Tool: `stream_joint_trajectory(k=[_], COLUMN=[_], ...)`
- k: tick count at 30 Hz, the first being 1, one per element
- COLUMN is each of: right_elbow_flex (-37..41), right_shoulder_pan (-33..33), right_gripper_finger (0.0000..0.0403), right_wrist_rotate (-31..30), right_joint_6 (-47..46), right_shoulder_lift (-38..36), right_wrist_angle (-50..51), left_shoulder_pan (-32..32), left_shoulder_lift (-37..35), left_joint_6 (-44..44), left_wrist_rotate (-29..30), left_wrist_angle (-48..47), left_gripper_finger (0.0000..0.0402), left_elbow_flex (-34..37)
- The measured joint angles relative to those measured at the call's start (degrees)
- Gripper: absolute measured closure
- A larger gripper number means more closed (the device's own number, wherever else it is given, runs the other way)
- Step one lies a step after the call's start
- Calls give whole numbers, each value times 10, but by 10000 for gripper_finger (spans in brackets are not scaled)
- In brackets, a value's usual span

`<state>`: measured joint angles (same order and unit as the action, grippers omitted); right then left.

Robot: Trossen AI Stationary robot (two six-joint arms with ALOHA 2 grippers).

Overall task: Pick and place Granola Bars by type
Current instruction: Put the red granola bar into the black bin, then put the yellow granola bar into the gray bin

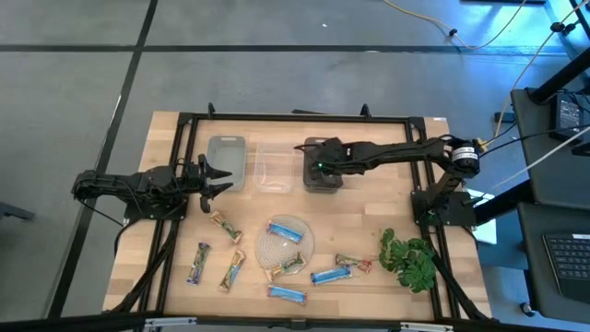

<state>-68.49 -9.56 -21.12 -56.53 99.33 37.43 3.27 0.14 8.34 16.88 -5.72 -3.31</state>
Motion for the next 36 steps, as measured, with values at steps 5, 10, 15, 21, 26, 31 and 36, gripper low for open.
stream_joint_trajectory(k=[5, 10, 15, 21, 26, 31, 36], right_elbow_flex=[40, 62, 70, 69, 30, -20, -7], right_shoulder_pan=[-2, -2, -4, -4, -5, 0, 27], right_gripper_finger=[336, 334, 308, 264, 254, 253, 253], right_wrist_rotate=[5, 8, 17, 17, 19, 17, 14], right_joint_6=[14, 16, 17, 29, 117, 216, 292], right_shoulder_lift=[0, 0, 0, 0, -10, -59, -152], right_wrist_angle=[-71, -111, -113, -115, -72, -15, -15], left_shoulder_pan=[0, 0, 0, 0, 0, 0, 0], left_shoulder_lift=[0, 0, 0, 0, 0, 0, 0], left_joint_6=[0, 0, 0, 0, 0, 0, 0], left_wrist_rotate=[0, 0, 0, 0, 0, 0, -1], left_wrist_angle=[0, 0, 0, 0, 9, 41, 47], left_gripper_finger=[240, 240, 240, 240, 240, 240, 240], left_elbow_flex=[0, 0, 0, 0, 0, 0, 0])
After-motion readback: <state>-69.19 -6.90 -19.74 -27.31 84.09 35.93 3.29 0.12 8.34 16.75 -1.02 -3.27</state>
